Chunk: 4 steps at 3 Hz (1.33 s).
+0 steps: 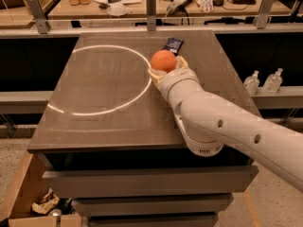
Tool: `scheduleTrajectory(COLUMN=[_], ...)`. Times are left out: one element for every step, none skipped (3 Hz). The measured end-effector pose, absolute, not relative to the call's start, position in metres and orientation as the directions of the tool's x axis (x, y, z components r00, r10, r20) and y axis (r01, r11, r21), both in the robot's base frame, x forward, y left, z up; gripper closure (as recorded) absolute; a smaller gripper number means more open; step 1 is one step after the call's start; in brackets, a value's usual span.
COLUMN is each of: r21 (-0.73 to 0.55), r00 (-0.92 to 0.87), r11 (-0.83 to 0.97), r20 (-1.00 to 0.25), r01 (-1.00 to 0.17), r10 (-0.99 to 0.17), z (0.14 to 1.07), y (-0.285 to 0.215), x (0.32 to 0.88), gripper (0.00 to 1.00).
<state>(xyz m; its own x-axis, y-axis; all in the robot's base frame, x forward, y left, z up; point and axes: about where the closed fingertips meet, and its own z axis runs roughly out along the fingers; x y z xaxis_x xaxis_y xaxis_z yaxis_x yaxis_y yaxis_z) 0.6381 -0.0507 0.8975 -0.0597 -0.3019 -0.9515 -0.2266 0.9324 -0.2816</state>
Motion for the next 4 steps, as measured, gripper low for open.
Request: scheduleTrajectory(r21=[-0.295, -0.321, -0.313, -0.29], r00=[-0.048, -0.031, -0.031, -0.036], r11=[0.93, 0.924, 0.927, 0.935], r20=[-0.949, -0.942, -0.945, -0.952], r01=[-0.218, -0.21, -0.205, -0.204], r10=[-0.313, -0.334, -0.326, -0.303], z=[0.901, 0.908, 0.911, 0.917], y=[-0.06, -0.07, -0.078, -0.088], x=[0.652, 0.666, 0.679, 0.696], gripper=[1.0, 1.0, 1.0, 1.0])
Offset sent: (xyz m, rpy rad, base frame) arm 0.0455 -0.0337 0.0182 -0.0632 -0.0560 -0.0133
